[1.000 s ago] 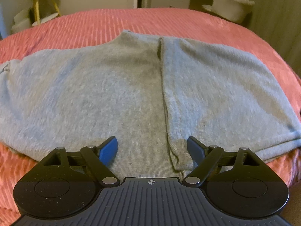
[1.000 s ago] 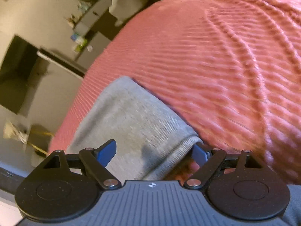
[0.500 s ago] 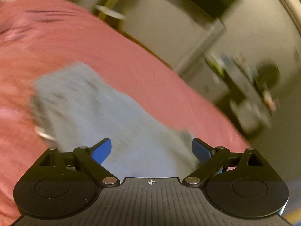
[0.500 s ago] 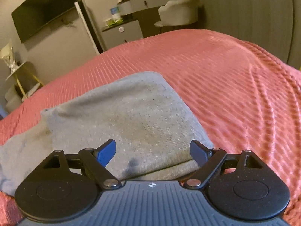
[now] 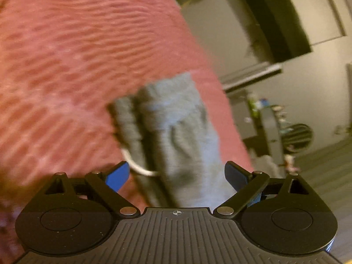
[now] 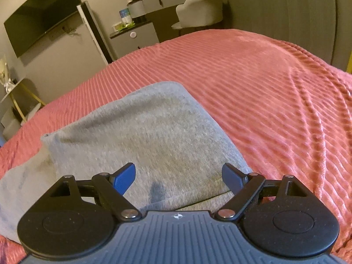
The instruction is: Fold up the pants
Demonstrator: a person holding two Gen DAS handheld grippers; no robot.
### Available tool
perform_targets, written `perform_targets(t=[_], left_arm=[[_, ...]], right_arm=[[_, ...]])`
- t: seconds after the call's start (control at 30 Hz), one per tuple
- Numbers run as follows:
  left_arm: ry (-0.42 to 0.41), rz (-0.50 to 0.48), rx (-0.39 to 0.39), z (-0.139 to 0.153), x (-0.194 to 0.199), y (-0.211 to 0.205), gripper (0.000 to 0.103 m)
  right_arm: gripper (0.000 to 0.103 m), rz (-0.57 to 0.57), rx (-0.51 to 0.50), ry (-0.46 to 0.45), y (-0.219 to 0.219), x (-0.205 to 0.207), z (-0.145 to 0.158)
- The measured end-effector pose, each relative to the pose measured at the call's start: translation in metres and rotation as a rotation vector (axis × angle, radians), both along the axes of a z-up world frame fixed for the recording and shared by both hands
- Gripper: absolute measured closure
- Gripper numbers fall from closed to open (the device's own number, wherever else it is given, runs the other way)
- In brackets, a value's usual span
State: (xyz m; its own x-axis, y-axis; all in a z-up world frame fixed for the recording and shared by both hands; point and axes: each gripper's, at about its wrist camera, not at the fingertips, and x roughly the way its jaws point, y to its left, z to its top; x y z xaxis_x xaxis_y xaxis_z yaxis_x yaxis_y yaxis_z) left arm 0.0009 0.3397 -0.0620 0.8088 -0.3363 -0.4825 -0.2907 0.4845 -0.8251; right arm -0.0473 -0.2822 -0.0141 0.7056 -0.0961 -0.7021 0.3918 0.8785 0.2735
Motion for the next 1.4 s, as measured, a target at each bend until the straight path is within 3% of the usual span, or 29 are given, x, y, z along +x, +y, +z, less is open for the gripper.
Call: perform_targets(t=[0.17,0.27,0.43,0.6,0.67,0.8,0.93,1.07,1.17,1.27,1.4], left_arm=[[-0.044,-0.016,-0.018,0.002,0.002,-0.004,0.011],[0.001,-0.012,0.004,-0.003,0.006,-0.003,0.011],[0.002,-0.001,-0.041,-0.008,0.019,0.002,0.011],[-0.013,0.008,-0.033,0.0,0.035,0.009,0.011],[-0.003,-0.009,-0.024,0.003,0.042,0.011,0.011],[0.028,-0.082,0.051,0.007,0.052,0.009,0.012],[0.042,-0.115,0.108,0.011,0.053,0.01,0.014],[0.058,-0.113,0.166,0.016,0.048,0.014,0.015],[0.074,-0.086,0.281,0.028,0.039,0.018,0.015],[0.083,-0.04,0.346,0.037,0.021,0.027,0.015],[0.165,0.045,0.391,0.046,-0.004,0.039,0.015]], right_arm=[[0.017,-0.003,-0.002,0.004,0.0,0.0,0.0],[0.017,0.033,0.002,0.001,0.005,0.0,0.002],[0.017,0.234,0.083,-0.027,0.042,0.001,0.008],[0.017,0.493,0.178,-0.031,0.116,0.019,0.011],[0.017,0.588,0.154,-0.05,0.15,0.027,0.015],[0.017,0.794,0.035,-0.135,0.229,0.042,0.025],[0.017,0.93,-0.017,-0.166,0.291,0.056,0.024],[0.017,0.972,-0.113,-0.17,0.333,0.06,0.016],[0.017,0.977,-0.171,-0.159,0.348,0.062,0.007],[0.017,0.965,-0.169,-0.148,0.346,0.06,0.002],[0.017,0.95,-0.173,-0.157,0.357,0.064,0.002]])
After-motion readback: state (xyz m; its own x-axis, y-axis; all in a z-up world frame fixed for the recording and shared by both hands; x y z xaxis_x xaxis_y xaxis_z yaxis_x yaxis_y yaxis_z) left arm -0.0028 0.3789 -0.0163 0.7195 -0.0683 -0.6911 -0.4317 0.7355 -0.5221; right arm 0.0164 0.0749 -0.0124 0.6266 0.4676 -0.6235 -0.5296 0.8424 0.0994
